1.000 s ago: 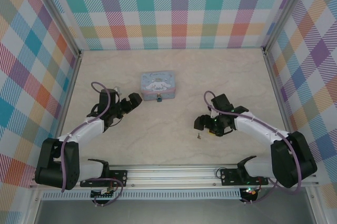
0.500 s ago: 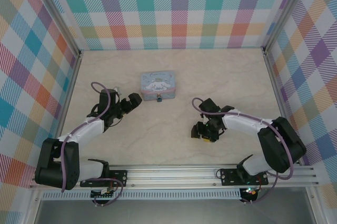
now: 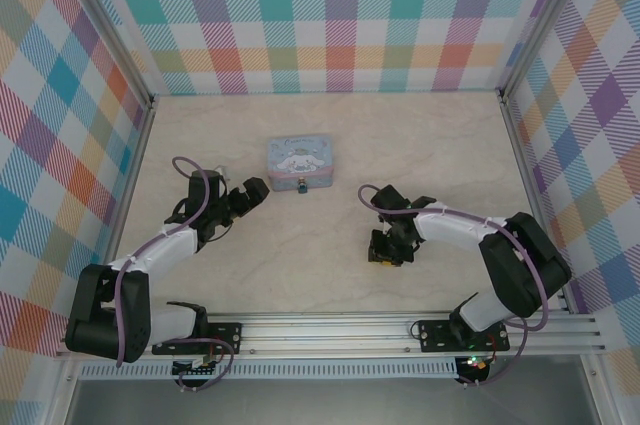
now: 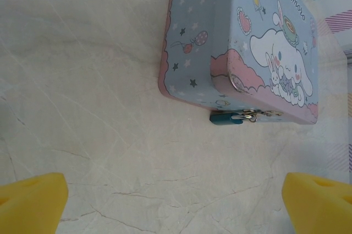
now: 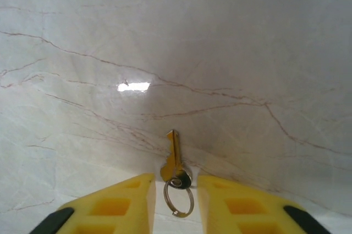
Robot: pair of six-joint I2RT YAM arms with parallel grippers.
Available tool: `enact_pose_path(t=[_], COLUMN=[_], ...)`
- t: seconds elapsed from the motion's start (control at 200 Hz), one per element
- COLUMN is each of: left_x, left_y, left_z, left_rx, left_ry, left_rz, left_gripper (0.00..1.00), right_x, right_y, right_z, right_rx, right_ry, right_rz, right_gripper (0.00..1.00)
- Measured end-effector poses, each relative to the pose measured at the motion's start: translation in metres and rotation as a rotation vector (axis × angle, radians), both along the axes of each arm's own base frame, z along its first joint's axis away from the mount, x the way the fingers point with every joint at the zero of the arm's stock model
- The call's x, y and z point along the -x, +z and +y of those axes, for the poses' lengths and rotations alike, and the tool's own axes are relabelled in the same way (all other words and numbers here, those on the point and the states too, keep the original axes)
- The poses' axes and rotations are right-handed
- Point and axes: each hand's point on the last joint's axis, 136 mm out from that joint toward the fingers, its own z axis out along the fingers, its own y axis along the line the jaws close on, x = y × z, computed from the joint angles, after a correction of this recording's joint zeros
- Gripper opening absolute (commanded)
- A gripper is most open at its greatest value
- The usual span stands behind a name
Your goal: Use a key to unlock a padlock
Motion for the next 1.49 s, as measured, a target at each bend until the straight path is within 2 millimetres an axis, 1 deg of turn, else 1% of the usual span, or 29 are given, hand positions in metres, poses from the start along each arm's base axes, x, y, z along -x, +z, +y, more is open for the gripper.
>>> enact_pose_path(t=[0.165, 0.31, 0.5, 0.605, 0.705, 0.805, 0.885, 1.02, 1.105, 1.165, 1.24, 1.335, 1.495], left_x=[0.001, 0.001, 0.004, 0.008, 0.013, 0.018, 0.022, 0.028, 0.028, 0.027, 0.024, 0.02, 0.019], left_y=[0.002, 0.009, 0.027, 0.034, 0.045, 0.055, 0.066, 0.094, 0.114, 0.124, 0.131, 0.131, 0.131], left_z=[0.0, 0.0, -0.002, -0.007, -0.016, -0.03, -0.046, -0.086, -0.111, -0.126, -0.14, -0.157, -0.177], left_rx=[0.001, 0.001, 0.008, 0.024, 0.051, 0.086, 0.116, 0.168, 0.193, 0.205, 0.216, 0.228, 0.237], left_ry=[-0.001, -0.004, -0.025, -0.05, -0.085, -0.13, -0.173, -0.269, -0.329, -0.362, -0.387, -0.413, -0.448], left_rz=[-0.005, -0.028, -0.078, -0.093, -0.117, -0.129, -0.141, -0.176, -0.208, -0.228, -0.243, -0.235, -0.215], left_gripper=[1.0, 1.0, 0.99, 0.97, 0.93, 0.87, 0.8, 0.7, 0.65, 0.62, 0.58, 0.53, 0.46], right_x=[-0.001, -0.005, -0.017, -0.024, -0.036, -0.051, -0.059, -0.072, -0.077, -0.078, -0.077, -0.074, -0.068], right_y=[0.001, 0.002, 0.007, 0.021, 0.05, 0.087, 0.114, 0.161, 0.184, 0.193, 0.198, 0.202, 0.208], right_z=[0.0, 0.004, 0.011, 0.016, 0.028, 0.043, 0.052, 0.066, 0.071, 0.074, 0.077, 0.081, 0.082], right_rx=[0.009, -0.004, -0.058, -0.113, -0.208, -0.319, -0.399, -0.533, -0.594, -0.622, -0.639, -0.652, -0.64], right_ry=[0.003, 0.013, 0.051, 0.076, 0.09, 0.1, 0.102, 0.084, 0.08, 0.088, 0.103, 0.142, 0.231], right_rz=[-0.003, -0.028, -0.135, -0.22, -0.347, -0.484, -0.574, -0.72, -0.791, -0.82, -0.837, -0.855, -0.913], right_gripper=[0.0, 0.0, 0.0, 0.0, 0.0, 0.0, 0.0, 0.0, 0.0, 0.0, 0.0, 0.0, 0.0])
